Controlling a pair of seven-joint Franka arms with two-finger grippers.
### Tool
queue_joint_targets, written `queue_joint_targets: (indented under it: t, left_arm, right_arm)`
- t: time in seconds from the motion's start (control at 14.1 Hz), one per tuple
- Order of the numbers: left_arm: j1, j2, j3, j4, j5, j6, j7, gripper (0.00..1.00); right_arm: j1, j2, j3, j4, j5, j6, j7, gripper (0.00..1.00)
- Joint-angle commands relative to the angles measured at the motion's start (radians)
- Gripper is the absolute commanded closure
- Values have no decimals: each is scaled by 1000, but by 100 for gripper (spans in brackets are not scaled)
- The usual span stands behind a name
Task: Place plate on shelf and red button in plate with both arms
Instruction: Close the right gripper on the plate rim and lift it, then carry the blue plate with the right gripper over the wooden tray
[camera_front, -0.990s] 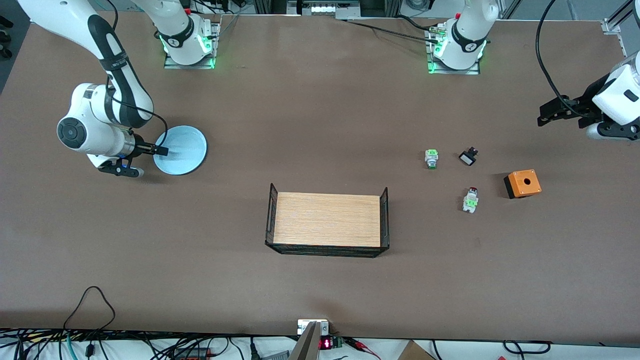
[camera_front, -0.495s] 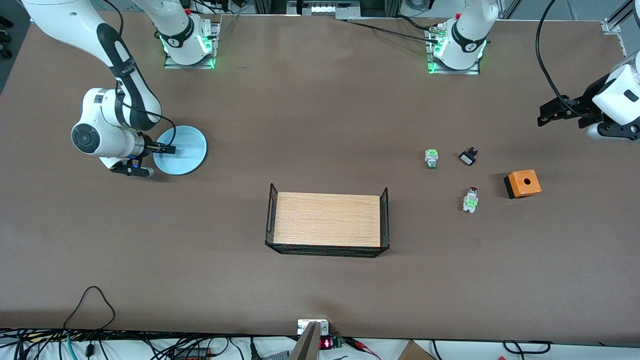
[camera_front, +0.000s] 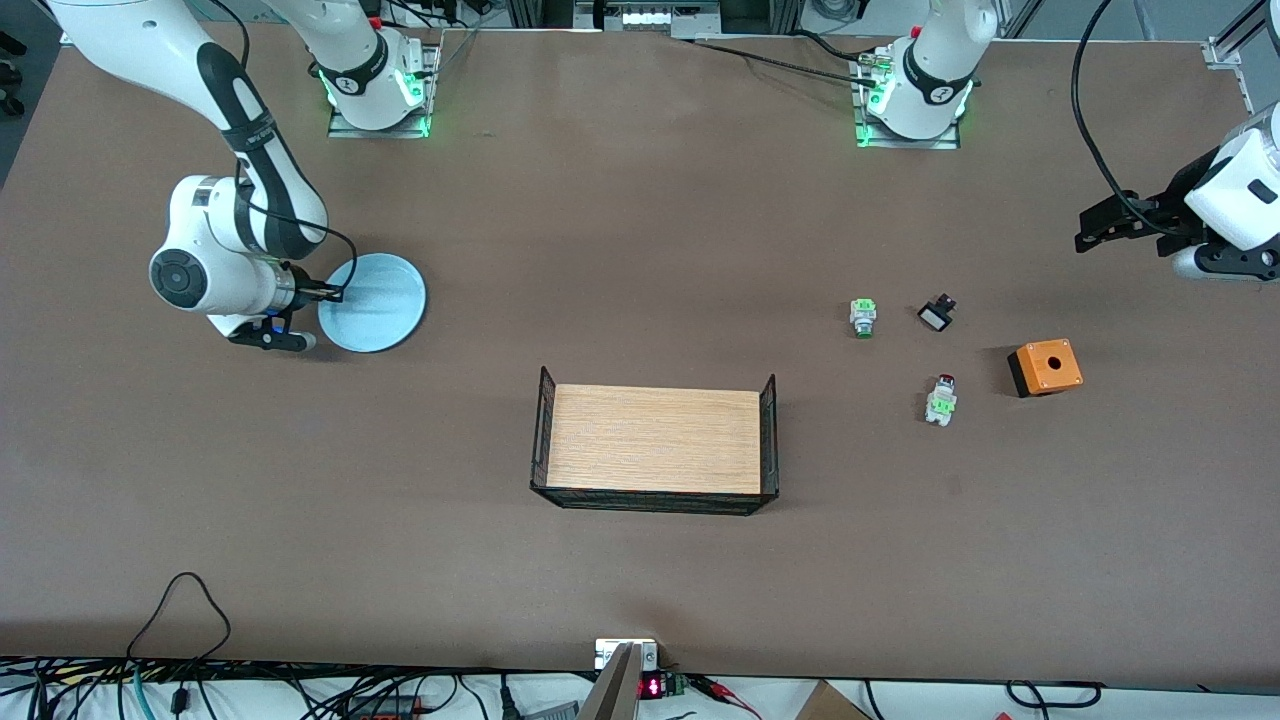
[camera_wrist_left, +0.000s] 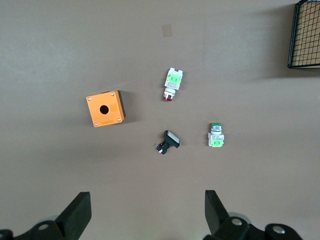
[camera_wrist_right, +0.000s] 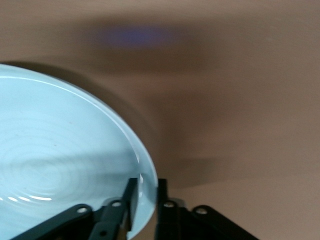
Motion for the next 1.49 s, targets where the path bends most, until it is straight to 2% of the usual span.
queue_joint_targets:
  t: [0.0, 0.35, 0.64, 0.92, 1.06, 1.2, 1.41]
  left_arm:
    - [6, 8, 0, 19, -13, -18, 3, 0]
    - [8, 8, 0, 19, -12, -18, 3, 0]
    - [8, 8, 0, 19, -12, -18, 3, 0]
    - [8, 8, -1, 19, -13, -18, 3, 0]
    - [8, 8, -1, 19, -12, -18, 3, 0]
    - [8, 8, 0, 19, -12, -18, 3, 0]
    - [8, 8, 0, 19, -12, -18, 4, 0]
  right_arm:
    - [-9, -22, 24, 12, 1, -25, 2, 100]
    - [-12, -62, 42, 48, 19, -68, 9, 100]
    - [-17, -108, 43, 194, 189, -293, 9, 100]
    - [-15, -131, 43, 360, 192, -465, 42, 100]
    - [-9, -142, 46, 452, 205, -540, 100, 100]
    - [-1, -142, 65, 542, 264, -603, 185, 100]
    - [6, -157, 123, 595, 320, -613, 401, 100]
